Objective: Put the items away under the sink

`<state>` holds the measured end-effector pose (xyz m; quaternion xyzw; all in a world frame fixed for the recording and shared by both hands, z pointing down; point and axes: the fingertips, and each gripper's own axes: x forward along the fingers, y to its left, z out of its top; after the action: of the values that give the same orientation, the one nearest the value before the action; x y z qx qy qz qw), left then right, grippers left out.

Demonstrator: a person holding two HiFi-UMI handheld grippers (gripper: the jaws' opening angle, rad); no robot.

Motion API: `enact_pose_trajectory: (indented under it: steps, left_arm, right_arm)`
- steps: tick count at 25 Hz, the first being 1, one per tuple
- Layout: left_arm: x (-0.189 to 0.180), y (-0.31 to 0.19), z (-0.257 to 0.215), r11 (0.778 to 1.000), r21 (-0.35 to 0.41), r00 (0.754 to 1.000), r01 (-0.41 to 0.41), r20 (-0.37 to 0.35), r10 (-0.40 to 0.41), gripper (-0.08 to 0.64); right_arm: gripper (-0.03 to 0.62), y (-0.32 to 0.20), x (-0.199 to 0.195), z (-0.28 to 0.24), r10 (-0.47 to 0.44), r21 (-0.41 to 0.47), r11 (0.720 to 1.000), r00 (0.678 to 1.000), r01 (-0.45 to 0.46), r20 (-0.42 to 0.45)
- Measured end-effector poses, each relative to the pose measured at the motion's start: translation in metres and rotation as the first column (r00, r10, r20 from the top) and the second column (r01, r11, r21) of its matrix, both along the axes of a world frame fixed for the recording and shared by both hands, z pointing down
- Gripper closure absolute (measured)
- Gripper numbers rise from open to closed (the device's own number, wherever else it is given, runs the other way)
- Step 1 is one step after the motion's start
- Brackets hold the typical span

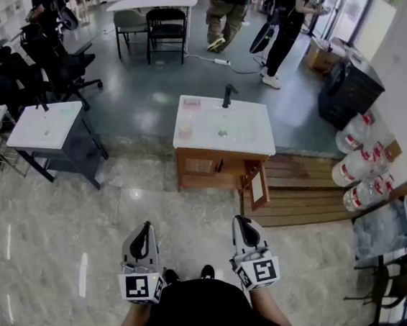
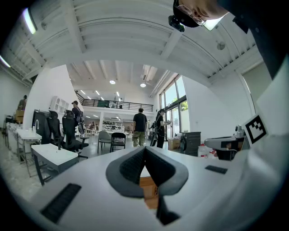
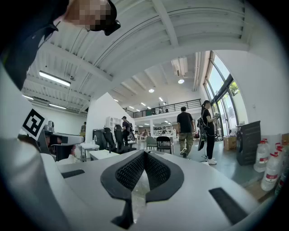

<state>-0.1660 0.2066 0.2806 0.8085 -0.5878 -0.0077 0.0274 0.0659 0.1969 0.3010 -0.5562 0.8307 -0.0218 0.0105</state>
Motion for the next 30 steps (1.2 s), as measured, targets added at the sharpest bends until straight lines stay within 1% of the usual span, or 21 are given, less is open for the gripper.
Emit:
enact_pose_trajectory:
  steps: [6, 9, 15, 20, 22, 25, 30]
  left_arm:
    - [-0.006, 0.001, -0.005, 1.000, 0.025, 1.000, -0.004, -0.013, 0.004, 0.553]
    - [-0.006, 0.001, -0.005, 1.000, 0.022, 1.000, -0.007, -0.009, 0.007, 0.553]
    - [-0.004, 0.001, 0.001, 1.000, 0.003, 1.000, -0.010, 0.001, 0.010, 0.553]
    - [-0.008, 0.005, 0.000, 1.000, 0.030, 1.000, 0.000, -0.007, 0.001, 0.554]
    - [-0.011, 0.005, 0.003, 1.000, 0.025, 1.000, 0.008, -0.004, -0.008, 0.553]
    - [-0.014, 0.006, 0.005, 1.000, 0.015, 1.000, 0.013, 0.000, -0.013, 0.553]
    - [-0.014, 0.007, 0.006, 1.000, 0.011, 1.000, 0.012, 0.001, -0.012, 0.554]
  right_arm:
    - [0.577, -0.002, -0.006, 0.004, -0.006, -0.014, 1.000, 1.000, 0.006, -0.004]
    - [0.577, -0.002, -0.009, 0.005, -0.011, -0.024, 1.000, 1.000, 0.011, -0.001]
    - [0.575, 0.000, -0.010, 0.001, -0.014, -0.001, 1.000, 1.000, 0.014, 0.015]
    - [0.563, 0.002, -0.009, -0.004, -0.010, 0.017, 1.000, 1.000, 0.010, 0.017]
    - [0.514, 0.001, -0.009, -0.004, -0.016, 0.013, 1.000, 1.000, 0.016, 0.011]
    - [0.467, 0.002, -0.009, -0.004, -0.021, 0.012, 1.000, 1.000, 0.021, 0.008]
    - [0.376, 0.002, -0.007, -0.006, -0.026, 0.007, 1.000, 0.999, 0.026, 0.045]
